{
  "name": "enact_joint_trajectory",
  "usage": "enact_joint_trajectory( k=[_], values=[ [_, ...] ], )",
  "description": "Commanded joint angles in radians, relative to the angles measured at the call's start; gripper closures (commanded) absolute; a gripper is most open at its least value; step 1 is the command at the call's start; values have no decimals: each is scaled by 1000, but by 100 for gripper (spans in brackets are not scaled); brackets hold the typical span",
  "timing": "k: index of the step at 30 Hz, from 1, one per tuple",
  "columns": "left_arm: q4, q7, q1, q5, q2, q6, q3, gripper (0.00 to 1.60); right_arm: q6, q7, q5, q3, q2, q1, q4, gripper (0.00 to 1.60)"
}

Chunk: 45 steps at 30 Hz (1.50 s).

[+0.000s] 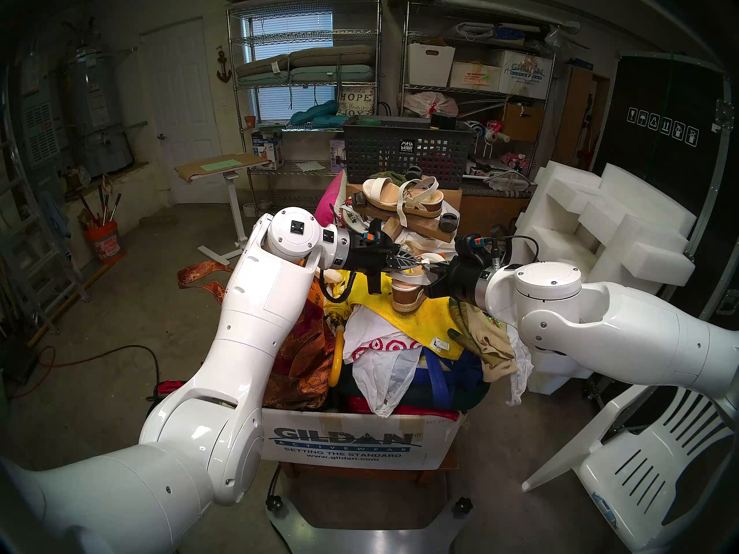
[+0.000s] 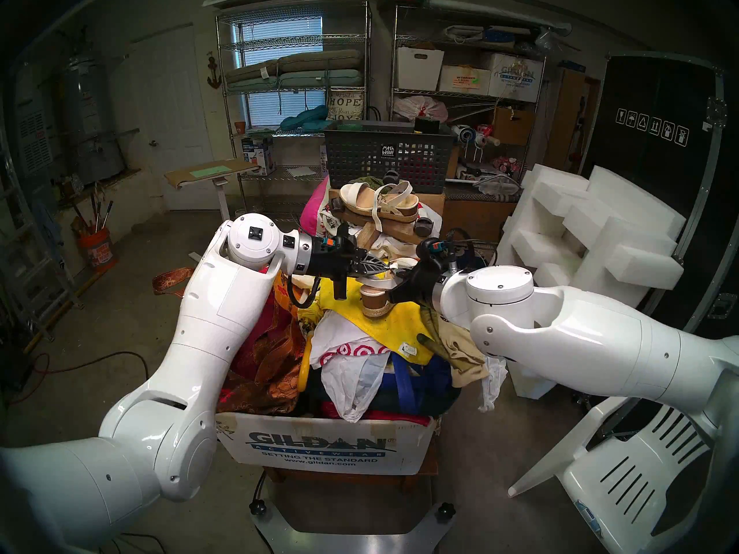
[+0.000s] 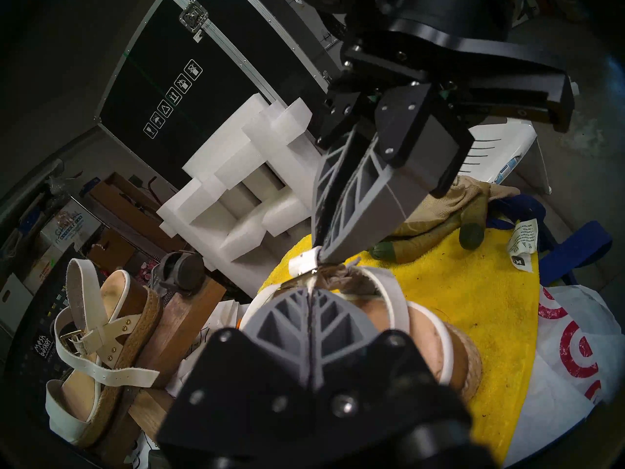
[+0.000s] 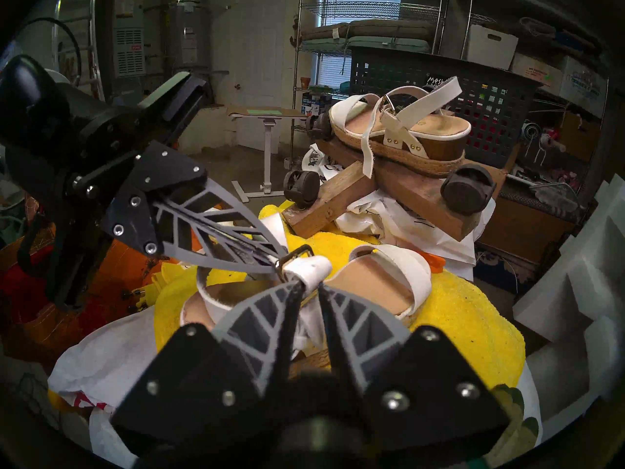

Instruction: Unbuckle a shoe

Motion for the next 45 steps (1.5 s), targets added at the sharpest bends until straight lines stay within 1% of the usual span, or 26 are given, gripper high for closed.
enact_joint_trajectory(
  k=[1,3,6,7,11,12,13,18,22,25,26,28,29,33,37,41,45],
  values=[
    [-28,-4,-20,-24,-12,-5,-12,160,-2,-41,-44,8,-9,20,1,160],
    [-27,-7,-19,-24,-13,-8,-12,160,10,-54,-56,10,-8,28,-5,160],
    [-32,-10,-17,-26,-13,-10,-14,160,17,-51,-63,16,-4,33,-13,160],
    [-33,-12,-17,-26,-14,-11,-14,160,42,-43,-75,10,-2,41,-16,160],
    [-34,-17,-18,-26,-16,-12,-17,160,45,-51,-76,15,-4,37,-21,160],
    [-33,-19,-19,-25,-17,-14,-16,160,49,-50,-75,16,-4,38,-22,126],
    [-33,-19,-19,-24,-18,-14,-17,160,50,-50,-76,17,-5,37,-21,104],
    [-33,-27,-22,-23,-21,-16,-18,160,57,-35,-78,17,-14,37,-9,93],
    [-32,-29,-22,-21,-25,-15,-21,160,60,-21,-80,18,-23,37,5,97],
    [-31,-32,-23,-19,-26,-16,-21,160,61,-9,-90,16,-23,38,9,117],
    [-30,-35,-23,-18,-26,-15,-20,160,57,-16,-99,14,-26,36,11,160],
    [-30,-34,-22,-17,-27,-16,-21,160,63,-15,-101,14,-27,37,12,160],
    [-29,-36,-22,-16,-27,-15,-21,160,61,-19,-117,11,-28,38,13,160],
    [-26,-38,-22,-12,-28,-17,-22,160,61,-25,-135,17,-21,44,7,160],
    [-21,-40,-19,-9,-30,-20,-21,160,54,-9,-156,24,-14,54,1,160],
    [-18,-38,-17,-7,-32,-24,-21,160,53,-12,-180,29,-20,64,-2,160],
    [-14,-37,-18,-4,-34,-25,-21,160,57,2,-208,29,-29,76,-3,160]
  ],
)
